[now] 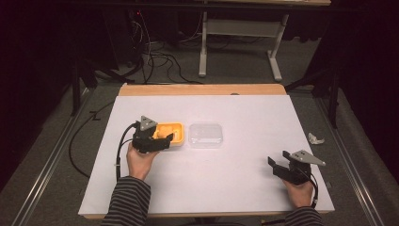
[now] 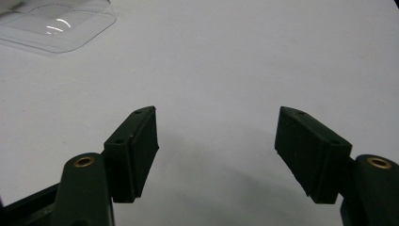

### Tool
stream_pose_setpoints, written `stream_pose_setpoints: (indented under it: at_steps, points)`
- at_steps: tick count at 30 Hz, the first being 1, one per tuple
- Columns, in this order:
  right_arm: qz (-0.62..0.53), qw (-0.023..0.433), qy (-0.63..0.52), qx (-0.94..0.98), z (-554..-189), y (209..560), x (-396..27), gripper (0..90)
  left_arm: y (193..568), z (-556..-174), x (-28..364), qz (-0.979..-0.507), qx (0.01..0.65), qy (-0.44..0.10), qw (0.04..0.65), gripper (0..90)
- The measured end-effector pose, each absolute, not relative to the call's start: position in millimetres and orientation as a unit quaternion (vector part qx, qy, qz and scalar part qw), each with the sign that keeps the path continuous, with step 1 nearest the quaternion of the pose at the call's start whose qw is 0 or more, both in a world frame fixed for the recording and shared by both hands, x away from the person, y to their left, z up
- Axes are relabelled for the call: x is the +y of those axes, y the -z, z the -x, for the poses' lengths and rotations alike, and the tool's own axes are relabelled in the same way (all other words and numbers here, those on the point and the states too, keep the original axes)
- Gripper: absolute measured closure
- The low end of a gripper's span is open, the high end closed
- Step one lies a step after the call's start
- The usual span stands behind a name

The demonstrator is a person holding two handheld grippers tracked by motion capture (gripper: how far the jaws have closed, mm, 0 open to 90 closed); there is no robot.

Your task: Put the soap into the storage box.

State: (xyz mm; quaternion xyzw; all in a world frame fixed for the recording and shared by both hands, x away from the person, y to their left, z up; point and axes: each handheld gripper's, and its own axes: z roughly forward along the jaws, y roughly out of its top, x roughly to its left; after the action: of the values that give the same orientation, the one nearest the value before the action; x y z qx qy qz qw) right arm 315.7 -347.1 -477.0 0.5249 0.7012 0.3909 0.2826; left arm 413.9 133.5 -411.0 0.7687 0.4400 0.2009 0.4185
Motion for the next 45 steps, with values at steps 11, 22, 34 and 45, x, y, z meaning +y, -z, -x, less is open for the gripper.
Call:
stream_pose_setpoints:
  at_steps: [11,22,34,45]
  points:
    - [-0.525,0.282,-0.388,0.703,-317,477,-347,30.9,413,-399,151,-0.754,0.451,-0.202,0.433,26.2]
    - [-0.526,0.282,-0.388,0.703,-317,477,-347,30.9,415,-383,160,-0.747,0.45,-0.202,0.445,26.8]
    - [-0.525,0.283,-0.387,0.703,-317,477,-347,31.0,423,-367,167,-0.744,0.453,-0.193,0.451,26.9]
    - [-0.526,0.283,-0.387,0.702,-316,477,-346,31.0,432,-355,166,-0.741,0.456,-0.182,0.458,27.0]
